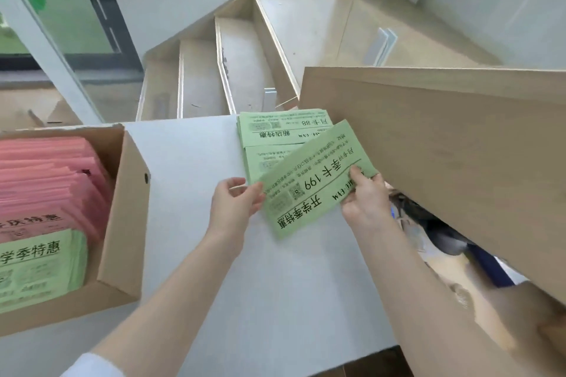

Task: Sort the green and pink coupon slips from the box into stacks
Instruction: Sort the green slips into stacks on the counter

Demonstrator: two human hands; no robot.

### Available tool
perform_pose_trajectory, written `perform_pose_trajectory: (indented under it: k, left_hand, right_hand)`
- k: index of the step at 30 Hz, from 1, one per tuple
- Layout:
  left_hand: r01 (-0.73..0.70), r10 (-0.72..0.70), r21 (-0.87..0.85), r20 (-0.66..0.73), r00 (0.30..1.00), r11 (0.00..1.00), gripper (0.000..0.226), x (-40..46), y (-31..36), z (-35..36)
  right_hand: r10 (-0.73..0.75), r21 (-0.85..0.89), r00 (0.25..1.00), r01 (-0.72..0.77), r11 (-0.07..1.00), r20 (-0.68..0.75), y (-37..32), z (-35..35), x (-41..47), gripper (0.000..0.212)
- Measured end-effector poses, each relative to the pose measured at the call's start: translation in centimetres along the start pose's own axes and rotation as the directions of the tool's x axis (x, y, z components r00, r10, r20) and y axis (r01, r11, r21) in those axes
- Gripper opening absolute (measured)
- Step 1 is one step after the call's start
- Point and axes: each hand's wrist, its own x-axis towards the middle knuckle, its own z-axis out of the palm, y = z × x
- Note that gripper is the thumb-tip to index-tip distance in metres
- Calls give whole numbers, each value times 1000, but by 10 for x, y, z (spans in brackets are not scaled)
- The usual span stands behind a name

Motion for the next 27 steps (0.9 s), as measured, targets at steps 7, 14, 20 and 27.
perform_pose_trajectory:
  k: [7, 14, 20, 27]
  left_hand:
    - [-238, 209, 261, 136, 968, 936, 71, 11, 1, 0]
    - [145, -81, -233, 262, 962, 962, 37, 22, 1, -20]
    - [-116, 95, -154, -141, 986, 981, 14, 40, 15, -6]
    - [-262, 265, 44, -192, 945, 964, 22, 92, 48, 26]
  right_hand:
    - [50, 13, 921, -59, 998, 388, -5, 17, 3, 19]
    - [-4, 99, 965, -23, 995, 263, -5, 31, 24, 19]
    - [-283, -604, 911, 411, 683, 300, -9, 16, 51, 31]
    - [-300, -756, 873, 484, 441, 385, -17, 26, 84, 35]
